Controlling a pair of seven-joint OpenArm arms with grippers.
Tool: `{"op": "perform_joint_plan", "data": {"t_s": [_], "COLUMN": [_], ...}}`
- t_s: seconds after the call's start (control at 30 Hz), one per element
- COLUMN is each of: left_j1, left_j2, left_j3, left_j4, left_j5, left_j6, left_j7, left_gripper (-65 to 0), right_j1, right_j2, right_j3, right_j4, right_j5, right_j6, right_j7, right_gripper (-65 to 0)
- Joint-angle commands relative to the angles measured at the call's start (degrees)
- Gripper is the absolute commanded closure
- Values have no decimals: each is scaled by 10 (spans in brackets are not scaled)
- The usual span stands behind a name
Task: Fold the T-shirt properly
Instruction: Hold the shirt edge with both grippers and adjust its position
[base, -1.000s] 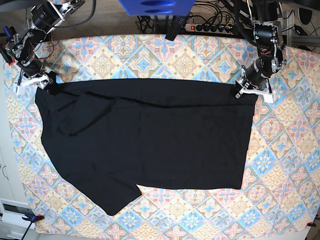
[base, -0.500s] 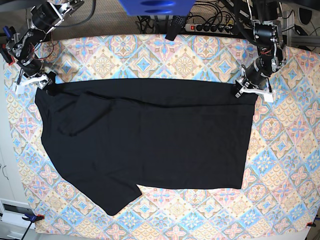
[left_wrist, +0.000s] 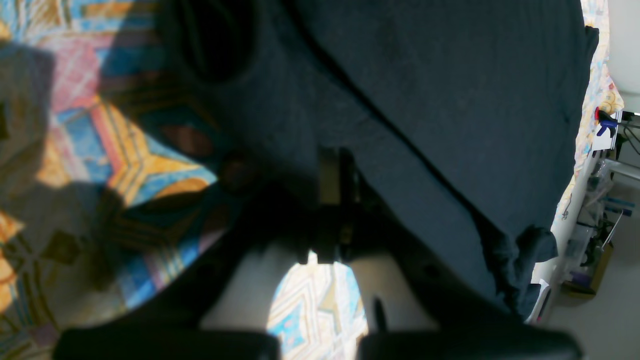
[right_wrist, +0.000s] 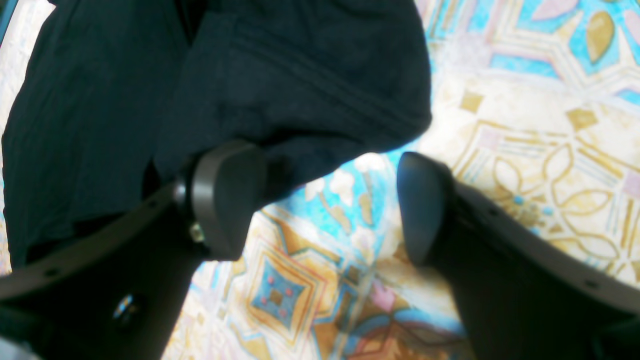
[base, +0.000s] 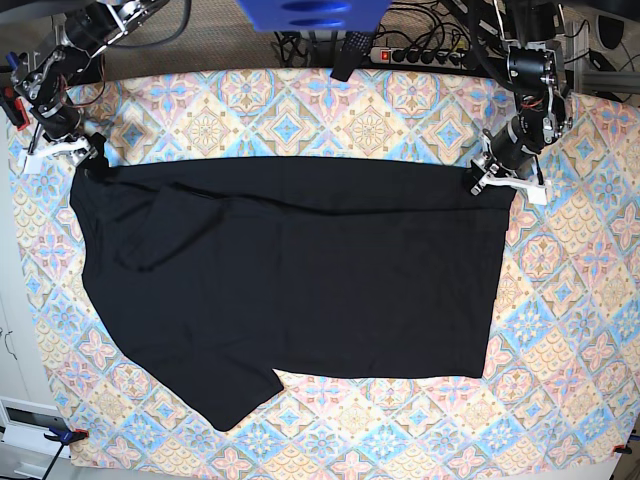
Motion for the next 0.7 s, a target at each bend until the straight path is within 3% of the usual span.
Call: {"op": "perform_joint_plan", "data": {"t_s": [0.0, 0.67], "left_j1": [4, 4], "left_j2": [-5, -5], "left_j3": [-1, -1], "left_j4": [4, 4], "left_j5": [10, 10], "left_j6": [7, 7], "left_j7": [5, 5], "left_gripper": [0, 0], "right_j1": [-7, 27], "right_j2": [9, 9], "right_j3": [4, -1], "right_j4": [2, -5], "right_j5": [-27, -29], "right_j6": [-18, -18], "right_j7": [-16, -13], "right_gripper": [-446, -446]}}
